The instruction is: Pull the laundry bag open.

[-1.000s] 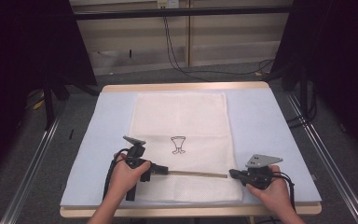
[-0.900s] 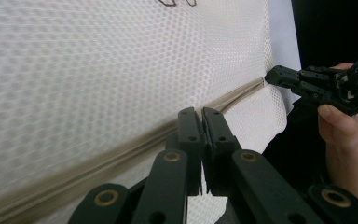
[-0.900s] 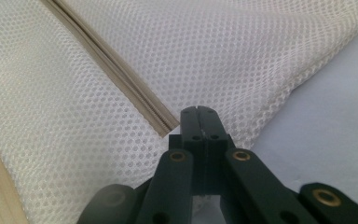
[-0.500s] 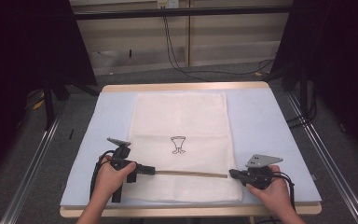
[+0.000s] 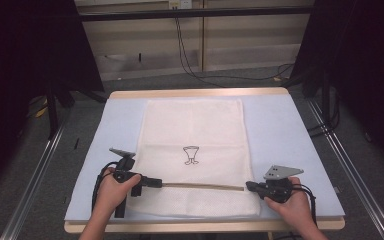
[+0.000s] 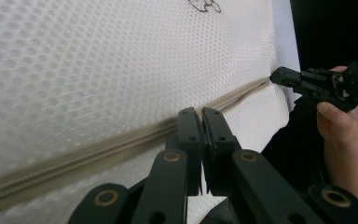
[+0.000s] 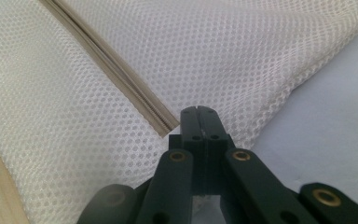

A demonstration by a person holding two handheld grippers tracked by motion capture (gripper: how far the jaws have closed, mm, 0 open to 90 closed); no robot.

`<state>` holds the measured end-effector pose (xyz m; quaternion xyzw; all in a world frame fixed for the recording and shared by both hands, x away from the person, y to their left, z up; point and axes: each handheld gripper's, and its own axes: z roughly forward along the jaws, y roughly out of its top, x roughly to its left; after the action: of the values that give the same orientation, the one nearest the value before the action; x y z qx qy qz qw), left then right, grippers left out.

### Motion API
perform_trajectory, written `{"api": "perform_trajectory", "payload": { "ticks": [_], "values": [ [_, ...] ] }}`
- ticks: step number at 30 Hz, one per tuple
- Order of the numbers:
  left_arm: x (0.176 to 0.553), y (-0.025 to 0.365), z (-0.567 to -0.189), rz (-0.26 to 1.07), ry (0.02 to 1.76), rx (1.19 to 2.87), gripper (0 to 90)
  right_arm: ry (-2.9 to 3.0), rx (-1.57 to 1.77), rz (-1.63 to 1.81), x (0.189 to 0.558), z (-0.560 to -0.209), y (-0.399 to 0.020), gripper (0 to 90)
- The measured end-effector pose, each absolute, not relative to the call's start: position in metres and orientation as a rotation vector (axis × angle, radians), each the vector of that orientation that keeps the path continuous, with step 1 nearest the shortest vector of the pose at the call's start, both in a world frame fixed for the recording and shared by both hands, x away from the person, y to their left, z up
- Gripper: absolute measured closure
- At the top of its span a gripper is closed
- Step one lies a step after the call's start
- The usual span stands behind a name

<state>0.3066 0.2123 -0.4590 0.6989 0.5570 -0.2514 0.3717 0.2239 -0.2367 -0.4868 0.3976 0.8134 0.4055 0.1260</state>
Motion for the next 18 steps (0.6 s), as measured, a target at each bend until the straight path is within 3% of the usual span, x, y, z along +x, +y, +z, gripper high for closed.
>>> {"api": "perform_trajectory", "payload": {
  "ticks": [18],
  "values": [
    [0.305,0.260,-0.456,-0.575,1.474,1.739,87.4,2.375,1.155,1.180,0.224,-0.487,-0.237,90.0]
  ]
}}
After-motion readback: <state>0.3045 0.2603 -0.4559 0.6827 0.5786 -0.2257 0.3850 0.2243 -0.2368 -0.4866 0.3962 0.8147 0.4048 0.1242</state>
